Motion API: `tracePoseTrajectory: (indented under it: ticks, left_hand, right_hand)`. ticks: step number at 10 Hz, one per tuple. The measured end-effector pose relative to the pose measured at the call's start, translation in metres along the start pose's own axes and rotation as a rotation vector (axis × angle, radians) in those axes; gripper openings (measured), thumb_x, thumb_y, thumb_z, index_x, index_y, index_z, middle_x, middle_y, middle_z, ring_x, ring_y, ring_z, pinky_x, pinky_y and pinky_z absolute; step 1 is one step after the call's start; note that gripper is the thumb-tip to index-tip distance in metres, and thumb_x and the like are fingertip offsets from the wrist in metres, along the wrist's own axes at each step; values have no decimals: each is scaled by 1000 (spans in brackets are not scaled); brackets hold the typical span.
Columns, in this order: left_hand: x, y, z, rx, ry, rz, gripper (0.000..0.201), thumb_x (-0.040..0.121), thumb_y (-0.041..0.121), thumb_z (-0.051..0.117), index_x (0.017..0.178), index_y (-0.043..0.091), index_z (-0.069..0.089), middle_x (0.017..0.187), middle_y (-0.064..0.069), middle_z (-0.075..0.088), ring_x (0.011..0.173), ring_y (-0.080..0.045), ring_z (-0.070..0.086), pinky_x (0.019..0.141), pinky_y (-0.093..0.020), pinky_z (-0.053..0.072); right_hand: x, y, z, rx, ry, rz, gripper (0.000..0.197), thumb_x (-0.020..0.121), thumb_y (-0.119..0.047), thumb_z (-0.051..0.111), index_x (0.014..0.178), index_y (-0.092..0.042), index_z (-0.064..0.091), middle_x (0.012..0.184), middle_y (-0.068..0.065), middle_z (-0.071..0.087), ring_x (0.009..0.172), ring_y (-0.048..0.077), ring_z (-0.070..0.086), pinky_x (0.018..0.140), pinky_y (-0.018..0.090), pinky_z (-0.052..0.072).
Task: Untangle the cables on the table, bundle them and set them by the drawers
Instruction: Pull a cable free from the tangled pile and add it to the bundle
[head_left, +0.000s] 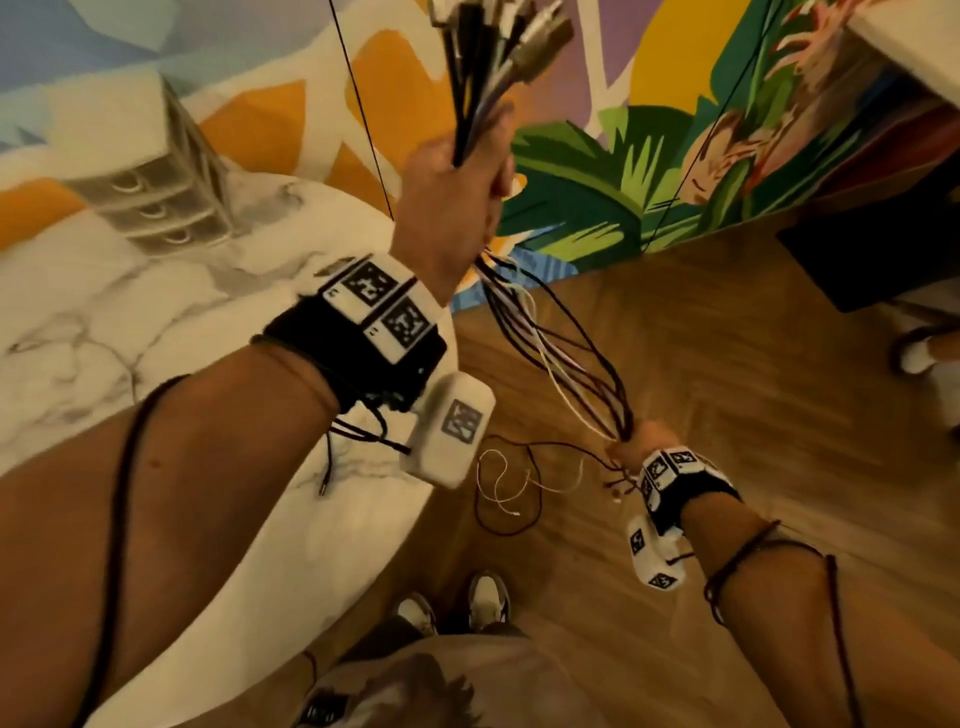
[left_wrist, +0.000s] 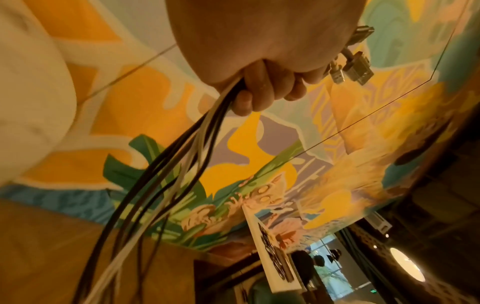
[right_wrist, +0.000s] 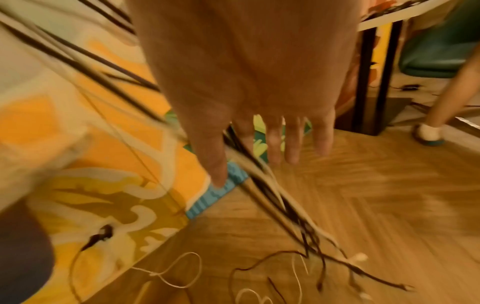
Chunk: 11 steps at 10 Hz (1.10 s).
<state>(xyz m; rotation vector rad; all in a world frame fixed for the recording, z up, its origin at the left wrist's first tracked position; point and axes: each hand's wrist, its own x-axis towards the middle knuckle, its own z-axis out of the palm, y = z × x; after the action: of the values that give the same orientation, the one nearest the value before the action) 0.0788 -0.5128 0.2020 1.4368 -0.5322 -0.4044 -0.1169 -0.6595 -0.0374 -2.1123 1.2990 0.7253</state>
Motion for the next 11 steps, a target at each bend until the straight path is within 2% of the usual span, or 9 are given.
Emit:
tracePoseTrajectory:
  ticks: [1,2,3,5,7,8,9,10,11]
  left_hand:
    - [-16,-16,27,-38,-141,-83,41,99,29,44,60,16,46,39,9,34,33,-10,25,36,-22,23]
    - [-28,-36,43,-55,-204,-188,41,99,30,43,61,13,45,40,8,32,33,-11,24,37,-22,22]
    - [-39,-54,43,-18,-253,-265,40,98,27,46,63,9,48,40,5,35,34,-12,26,39,-24,23]
    - [-63,-74,36,279,-261,-333,18,87,0,54,99,11,60,86,-7,59,75,-22,57,74,-38,51]
    - [-90,-59,-3,582,-354,-447,48,90,17,57,132,1,40,122,-16,55,96,-25,60,81,-31,50]
    - [-101,-54,-31,979,-610,-305,37,90,33,56,120,12,55,114,-8,63,99,-23,61,83,-37,51]
    - [-101,-31,-59,1138,-324,-52,29,86,51,48,88,25,59,86,6,64,79,-14,60,69,-33,50]
    - [-91,-11,-54,967,-178,288,38,87,50,49,108,19,55,103,4,56,95,-10,52,81,-25,43]
    - [-91,-18,-38,1036,-349,220,60,88,54,49,131,13,43,128,-3,50,115,-16,47,97,-34,41]
  right_hand:
    - [-1,-25,-2,-39,-66,-194,91,66,-44,76,143,-22,32,141,15,40,125,33,45,101,44,43]
    - [-40,-65,-33,293,60,-668,94,62,-34,76,142,-30,27,138,-2,43,129,6,41,106,34,39]
    - [-93,-88,-77,968,-189,-904,55,73,-8,61,124,-25,52,122,-3,57,109,3,54,89,27,48]
    - [-131,-116,-102,952,-242,-809,27,91,-21,58,109,-2,66,103,10,67,72,-3,63,51,6,42]
    - [-131,-134,-66,834,-301,-705,36,99,-26,41,105,-7,71,107,12,68,86,7,65,55,8,45]
    - [-138,-142,-46,951,-327,-672,41,100,-29,38,106,-3,69,110,21,67,90,25,65,73,19,51]
    - [-142,-146,-32,1016,-275,-723,38,100,-27,40,90,-3,69,75,16,69,66,32,61,67,38,51]
    - [-153,-153,-26,891,-194,-885,39,101,-15,35,71,-13,60,58,8,57,49,22,49,50,29,39]
    - [-161,-160,-18,984,-184,-1013,28,90,-40,53,84,-13,55,76,0,63,70,19,61,65,25,49]
